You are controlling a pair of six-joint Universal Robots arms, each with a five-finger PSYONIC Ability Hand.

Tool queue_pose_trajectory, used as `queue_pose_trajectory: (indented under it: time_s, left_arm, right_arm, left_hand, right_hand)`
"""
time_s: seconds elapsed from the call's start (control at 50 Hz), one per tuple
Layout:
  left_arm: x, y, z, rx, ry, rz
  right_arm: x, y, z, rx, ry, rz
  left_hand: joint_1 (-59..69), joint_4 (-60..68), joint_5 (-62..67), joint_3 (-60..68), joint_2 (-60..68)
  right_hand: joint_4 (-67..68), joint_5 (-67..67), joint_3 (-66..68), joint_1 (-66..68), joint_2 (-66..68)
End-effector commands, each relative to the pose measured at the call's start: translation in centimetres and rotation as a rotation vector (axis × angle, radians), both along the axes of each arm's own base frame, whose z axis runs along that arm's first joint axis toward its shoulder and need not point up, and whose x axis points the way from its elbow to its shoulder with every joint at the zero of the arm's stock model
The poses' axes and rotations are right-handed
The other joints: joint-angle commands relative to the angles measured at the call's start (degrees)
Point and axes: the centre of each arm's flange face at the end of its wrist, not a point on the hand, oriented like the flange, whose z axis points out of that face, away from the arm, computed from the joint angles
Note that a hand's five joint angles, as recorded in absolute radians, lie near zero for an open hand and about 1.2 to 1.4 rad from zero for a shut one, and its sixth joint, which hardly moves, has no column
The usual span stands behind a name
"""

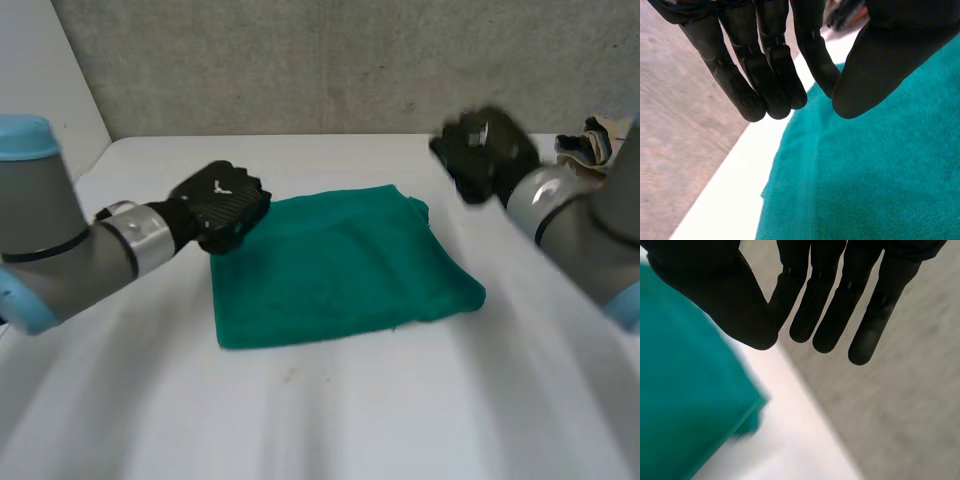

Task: Fold the laundry.

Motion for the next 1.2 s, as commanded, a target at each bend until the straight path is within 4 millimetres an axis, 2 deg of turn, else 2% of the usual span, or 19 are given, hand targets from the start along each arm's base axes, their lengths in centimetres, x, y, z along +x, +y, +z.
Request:
queue_pose_trajectory:
  time_s: [0.02,0.04,0.08,0.1,0.14,0.2,0.22,0.3,0.4,0.5,0.6,0.82,0.9,0.92,0.94,0.98,1.06,1.12,1.2]
  left_arm:
    - [1.5,2.0,2.9,-0.037,0.143,0.077]
    - [1.7,2.1,3.1,-0.04,0.159,0.087]
    - [1.9,2.1,3.0,-0.035,0.196,0.113]
    - [1.9,2.0,2.8,-0.032,0.202,0.123]
    - [1.9,1.8,2.3,-0.021,0.218,0.141]
    - [2.0,1.8,0.9,0.024,0.198,0.153]
    - [2.0,1.8,0.0,0.062,0.171,0.154]
    - [2.2,2.5,-2.2,0.152,0.068,0.14]
    - [2.3,4.2,-4.6,0.243,-0.077,0.087]
    - [2.3,5.8,-6.9,0.325,-0.205,0.031]
    - [1.9,5.5,-8.4,0.326,-0.255,0.032]
    - [0.4,4.5,-9.5,0.25,-0.25,0.069]
    - [0.0,4.0,-10.2,0.224,-0.264,0.105]
    - [-0.1,3.9,-10.2,0.213,-0.265,0.114]
    - [-0.2,3.9,-10.1,0.206,-0.264,0.117]
    - [-0.5,3.9,-9.8,0.188,-0.261,0.119]
    - [-1.2,5.1,-7.4,0.152,-0.206,0.114]
    - [-1.7,6.4,-5.2,0.139,-0.14,0.111]
    - [-2.4,8.6,-0.8,0.108,0.014,0.127]
  right_arm:
    - [3.4,-0.4,5.2,-0.11,-0.19,0.151]
    - [4.0,-0.2,5.1,-0.1,-0.2,0.165]
    - [4.7,-0.3,3.8,-0.046,-0.198,0.16]
    - [4.5,-0.5,3.2,-0.018,-0.189,0.14]
    - [3.0,-0.9,1.0,0.09,-0.155,0.047]
    - [1.4,-0.6,-1.3,0.215,-0.109,-0.046]
    - [0.4,0.0,-3.0,0.305,-0.069,-0.098]
    - [-1.8,1.7,-6.7,0.49,0.023,-0.164]
    - [-3.3,3.2,-9.8,0.581,0.107,-0.148]
    - [-3.6,3.8,-12.0,0.557,0.128,-0.108]
    - [-3.3,2.7,-13.1,0.437,0.089,-0.106]
    - [-2.6,2.2,-13.6,0.356,0.056,-0.089]
    - [-2.5,1.8,-14.0,0.343,0.058,-0.091]
    - [-2.5,1.4,-14.3,0.334,0.061,-0.092]
    - [-2.4,1.2,-14.4,0.33,0.064,-0.093]
    - [-2.3,0.7,-14.3,0.309,0.069,-0.096]
    - [-2.2,-0.8,-12.8,0.221,0.059,-0.137]
    - [-1.4,-2.1,-10.0,0.094,0.019,-0.138]
    - [0.8,-3.3,-5.3,-0.067,-0.057,-0.092]
  left_hand:
    - [12.8,11.6,13.8,11.9,11.5]
    - [12.8,11.6,13.8,11.9,11.5]
    - [0.3,-1.0,1.2,-0.6,-1.0]
    - [-8.3,-9.5,-7.3,-9.2,-9.6]
    - [-30.1,-31.4,-29.2,-31.0,-31.4]
    - [-41.3,-42.6,-40.3,-42.2,-42.6]
    - [-45.2,-46.4,-44.2,-46.1,-46.5]
    - [-45.0,-46.3,-44.1,-45.9,-46.3]
    - [-44.9,-46.1,-43.9,-45.8,-46.2]
    - [-44.2,-45.5,-43.2,-45.1,-45.5]
    - [-41.7,-42.9,-40.7,-42.6,-43.0]
    - [-25.9,-27.1,-24.9,-26.8,-27.2]
    - [1.8,0.6,2.8,0.9,0.5]
    - [12.7,11.4,13.7,11.8,11.4]
    - [12.8,11.6,13.8,11.9,11.5]
    - [12.8,11.6,13.8,11.9,11.5]
    - [12.8,11.6,13.8,11.9,11.5]
    - [12.8,11.6,13.8,11.9,11.5]
    - [12.8,11.6,13.8,11.9,11.5]
  right_hand:
    - [11.8,12.8,12.2,15.0,12.4]
    - [11.8,12.8,12.2,15.0,12.4]
    - [9.8,10.8,10.2,12.9,10.4]
    - [-2.8,-1.7,-2.3,0.4,-2.1]
    - [-23.5,-22.4,-23.0,-20.3,-22.8]
    - [-33.6,-32.6,-33.2,-30.5,-33.0]
    - [-38.7,-37.6,-38.2,-35.5,-38.0]
    - [-48.3,-47.2,-47.8,-45.1,-47.6]
    - [-49.3,-48.3,-48.8,-46.1,-48.7]
    - [-48.3,-47.3,-47.8,-45.1,-47.6]
    - [-40.8,-39.7,-40.3,-37.6,-40.1]
    - [-25.6,-24.6,-25.1,-22.4,-24.9]
    - [-12.3,-11.3,-11.9,-9.2,-11.7]
    - [-1.1,-0.1,-0.7,2.0,-0.5]
    - [9.6,10.7,10.1,12.8,10.3]
    - [11.8,12.8,12.2,15.0,12.4]
    - [11.8,12.8,12.2,15.0,12.4]
    - [11.8,12.8,12.2,15.0,12.4]
    - [11.8,12.8,12.2,15.0,12.4]
